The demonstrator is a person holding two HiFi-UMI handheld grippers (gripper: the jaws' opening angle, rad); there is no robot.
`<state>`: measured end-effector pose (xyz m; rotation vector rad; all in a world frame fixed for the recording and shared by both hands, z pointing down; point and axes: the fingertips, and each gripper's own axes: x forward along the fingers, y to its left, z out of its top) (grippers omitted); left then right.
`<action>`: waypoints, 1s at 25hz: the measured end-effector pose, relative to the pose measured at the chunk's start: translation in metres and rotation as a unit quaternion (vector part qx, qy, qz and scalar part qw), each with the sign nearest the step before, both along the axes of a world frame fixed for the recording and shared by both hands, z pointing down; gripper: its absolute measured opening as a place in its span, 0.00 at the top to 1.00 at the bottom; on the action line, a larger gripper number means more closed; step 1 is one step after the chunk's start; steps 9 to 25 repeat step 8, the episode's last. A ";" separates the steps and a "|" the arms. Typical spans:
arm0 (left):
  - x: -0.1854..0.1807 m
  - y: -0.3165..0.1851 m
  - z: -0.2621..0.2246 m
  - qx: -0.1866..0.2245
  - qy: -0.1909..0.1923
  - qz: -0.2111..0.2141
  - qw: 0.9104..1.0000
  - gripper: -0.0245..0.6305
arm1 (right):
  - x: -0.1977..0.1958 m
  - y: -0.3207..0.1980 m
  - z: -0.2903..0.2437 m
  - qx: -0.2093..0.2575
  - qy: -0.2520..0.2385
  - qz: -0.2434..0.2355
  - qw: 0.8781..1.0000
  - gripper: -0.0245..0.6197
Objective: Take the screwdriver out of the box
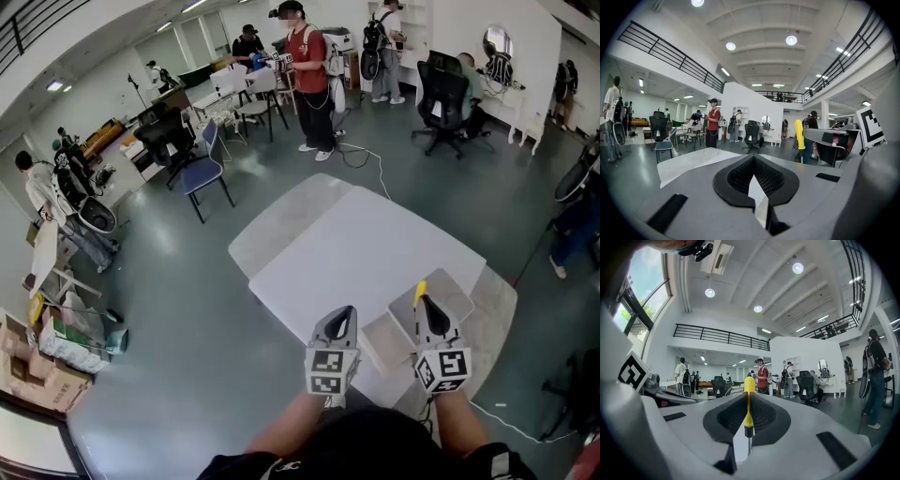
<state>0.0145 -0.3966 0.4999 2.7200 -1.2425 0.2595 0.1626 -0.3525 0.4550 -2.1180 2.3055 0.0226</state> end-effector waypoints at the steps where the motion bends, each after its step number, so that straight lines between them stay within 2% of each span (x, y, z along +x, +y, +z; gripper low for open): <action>1: 0.000 0.000 0.000 0.001 0.001 -0.001 1.000 0.95 | 0.000 0.000 0.000 0.000 0.000 -0.002 1.000 0.93; 25: -0.003 0.006 0.001 -0.002 -0.001 -0.003 1.000 0.96 | -0.005 0.004 0.004 -0.004 0.000 -0.006 1.000 0.93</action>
